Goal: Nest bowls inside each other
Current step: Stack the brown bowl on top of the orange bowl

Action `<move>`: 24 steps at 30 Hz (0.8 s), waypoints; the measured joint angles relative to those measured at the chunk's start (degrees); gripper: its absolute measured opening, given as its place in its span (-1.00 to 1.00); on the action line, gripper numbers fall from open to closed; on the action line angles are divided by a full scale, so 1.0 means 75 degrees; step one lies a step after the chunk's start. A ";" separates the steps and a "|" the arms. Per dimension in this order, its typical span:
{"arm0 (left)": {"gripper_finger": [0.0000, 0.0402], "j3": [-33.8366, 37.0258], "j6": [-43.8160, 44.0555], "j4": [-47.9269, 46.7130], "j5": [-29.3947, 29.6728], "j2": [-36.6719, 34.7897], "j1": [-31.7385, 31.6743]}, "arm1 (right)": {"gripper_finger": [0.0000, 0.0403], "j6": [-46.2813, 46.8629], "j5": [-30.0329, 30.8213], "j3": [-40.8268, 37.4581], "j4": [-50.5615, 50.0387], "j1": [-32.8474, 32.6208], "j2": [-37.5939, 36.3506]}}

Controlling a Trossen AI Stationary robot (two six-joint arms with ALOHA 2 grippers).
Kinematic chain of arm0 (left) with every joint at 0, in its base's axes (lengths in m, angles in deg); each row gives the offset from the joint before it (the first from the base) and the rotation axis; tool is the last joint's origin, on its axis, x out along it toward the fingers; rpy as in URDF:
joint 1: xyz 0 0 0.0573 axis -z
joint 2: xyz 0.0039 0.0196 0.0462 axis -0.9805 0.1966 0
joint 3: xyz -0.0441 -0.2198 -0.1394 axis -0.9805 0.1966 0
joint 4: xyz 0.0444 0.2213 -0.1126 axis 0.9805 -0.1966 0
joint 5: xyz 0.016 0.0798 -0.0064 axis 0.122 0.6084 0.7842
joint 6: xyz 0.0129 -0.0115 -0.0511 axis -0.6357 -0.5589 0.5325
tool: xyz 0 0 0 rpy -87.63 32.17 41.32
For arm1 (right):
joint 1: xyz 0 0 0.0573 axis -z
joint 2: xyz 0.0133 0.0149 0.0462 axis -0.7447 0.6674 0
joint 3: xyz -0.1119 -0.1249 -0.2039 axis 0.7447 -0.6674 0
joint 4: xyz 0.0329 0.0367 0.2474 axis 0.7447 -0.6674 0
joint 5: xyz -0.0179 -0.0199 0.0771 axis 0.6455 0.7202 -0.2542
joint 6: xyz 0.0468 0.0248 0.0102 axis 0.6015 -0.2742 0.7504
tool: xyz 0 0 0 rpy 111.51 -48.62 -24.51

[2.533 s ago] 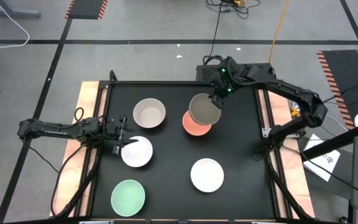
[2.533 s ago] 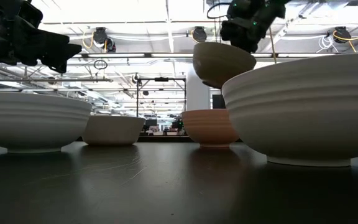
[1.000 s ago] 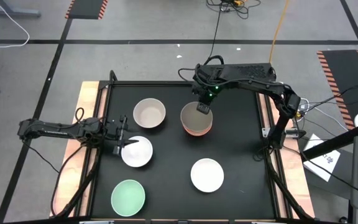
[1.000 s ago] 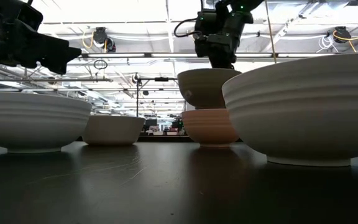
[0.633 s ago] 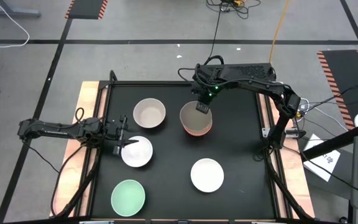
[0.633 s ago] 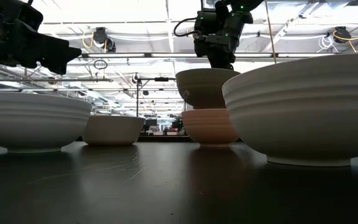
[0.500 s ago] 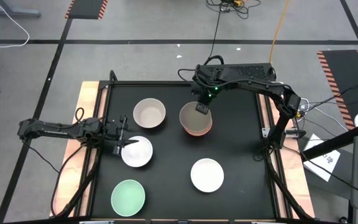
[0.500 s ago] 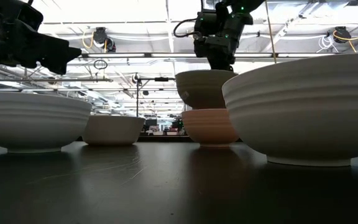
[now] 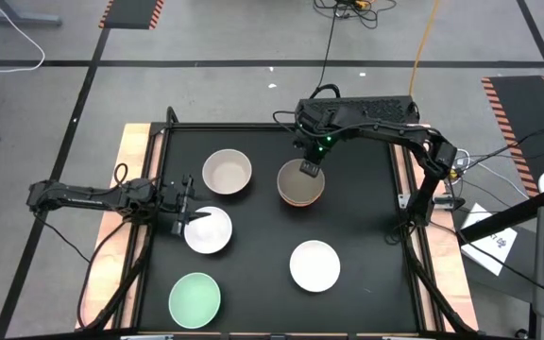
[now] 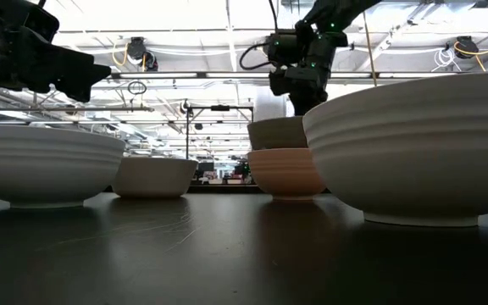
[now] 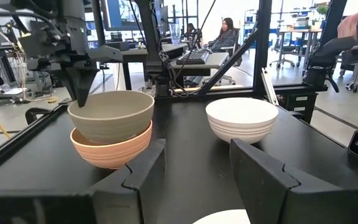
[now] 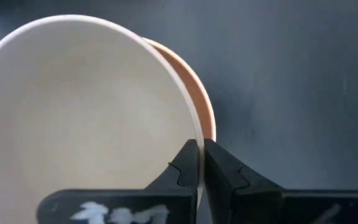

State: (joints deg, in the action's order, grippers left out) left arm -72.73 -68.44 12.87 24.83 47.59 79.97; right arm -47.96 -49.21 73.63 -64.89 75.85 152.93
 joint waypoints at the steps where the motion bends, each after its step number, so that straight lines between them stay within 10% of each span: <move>1: -0.09 0.0000 -0.0001 0.0002 -0.0003 0.0000 0.0001 | -0.99 0.0013 -0.0001 -0.0045 0.0056 0.0005 0.0000; 24: -0.09 0.0000 0.0079 -0.0003 -0.0006 0.0000 0.0002 | -0.99 0.0385 -0.0051 -0.0899 0.0994 0.0155 -0.0003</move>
State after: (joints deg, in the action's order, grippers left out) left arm -72.73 -67.85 12.85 24.78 47.59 79.98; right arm -45.08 -49.60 66.89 -57.44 77.02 152.90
